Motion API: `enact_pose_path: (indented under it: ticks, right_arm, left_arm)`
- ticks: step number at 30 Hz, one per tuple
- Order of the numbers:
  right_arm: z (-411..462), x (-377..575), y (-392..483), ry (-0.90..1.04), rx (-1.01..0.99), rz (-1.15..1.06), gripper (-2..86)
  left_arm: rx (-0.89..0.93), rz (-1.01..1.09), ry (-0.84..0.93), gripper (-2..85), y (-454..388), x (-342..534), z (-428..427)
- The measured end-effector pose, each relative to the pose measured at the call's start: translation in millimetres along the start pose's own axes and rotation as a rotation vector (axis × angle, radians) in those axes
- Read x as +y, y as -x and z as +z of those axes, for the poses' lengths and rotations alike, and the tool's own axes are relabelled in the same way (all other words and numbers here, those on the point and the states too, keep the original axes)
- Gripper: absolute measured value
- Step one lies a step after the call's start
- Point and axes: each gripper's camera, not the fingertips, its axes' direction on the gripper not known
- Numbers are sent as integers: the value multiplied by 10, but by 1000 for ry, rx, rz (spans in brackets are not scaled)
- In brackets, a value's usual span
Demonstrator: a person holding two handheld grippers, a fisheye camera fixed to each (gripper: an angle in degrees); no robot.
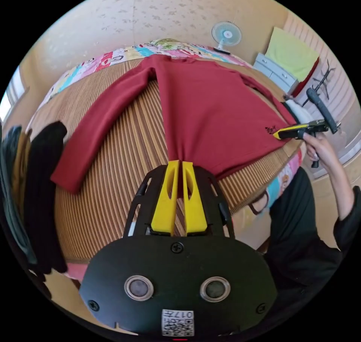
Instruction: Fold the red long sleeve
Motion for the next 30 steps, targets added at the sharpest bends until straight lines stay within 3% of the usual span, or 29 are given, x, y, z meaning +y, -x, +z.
enact_pose_path:
  ticks: [5, 7, 8, 9, 12, 14, 16, 18, 22, 24, 27, 30]
  right_arm:
    - [52, 472, -3, 121, -69, -23, 5]
    - [326, 572, 133, 337, 12, -79, 5]
    - [637, 645, 232, 584, 88, -130, 4]
    - [870, 716, 294, 678, 199, -147, 4]
    - [917, 853, 406, 527, 356, -164, 3]
    - [964, 845, 422, 577, 355, -189, 3]
    - [914, 772, 421, 570, 297, -209, 3]
    - [701, 652, 397, 521, 127, -233, 3]
    - [324, 518, 289, 422, -278, -303, 4]
    - [181, 485, 115, 336, -424, -284, 4]
    - [115, 468, -113, 256, -443, -236, 4]
    - [21, 416, -291, 162, -361, -209, 5]
  left_arm:
    - [99, -12, 83, 6, -167, 972, -357]
    - [141, -39, 157, 11, -141, 1187, -417]
    - [197, -106, 173, 14, -24, 1290, -485]
    - [230, -155, 157, 17, 65, 1335, -533]
    - [361, -478, -76, 71, 716, 1560, -875]
    - [295, -712, -236, 123, 1225, 1697, -1125]
    - [172, -811, -306, 135, 1484, 1723, -1263]
    - [70, -849, -334, 137, 1666, 1675, -1278]
    - [143, -905, -136, 111, 2019, 1486, -753]
    - [75, -894, -173, 72, 2003, 1528, -731]
    - [97, -905, -156, 27, 1975, 1610, -808]
    - [108, -822, -317, 0, 1758, 1692, -1342]
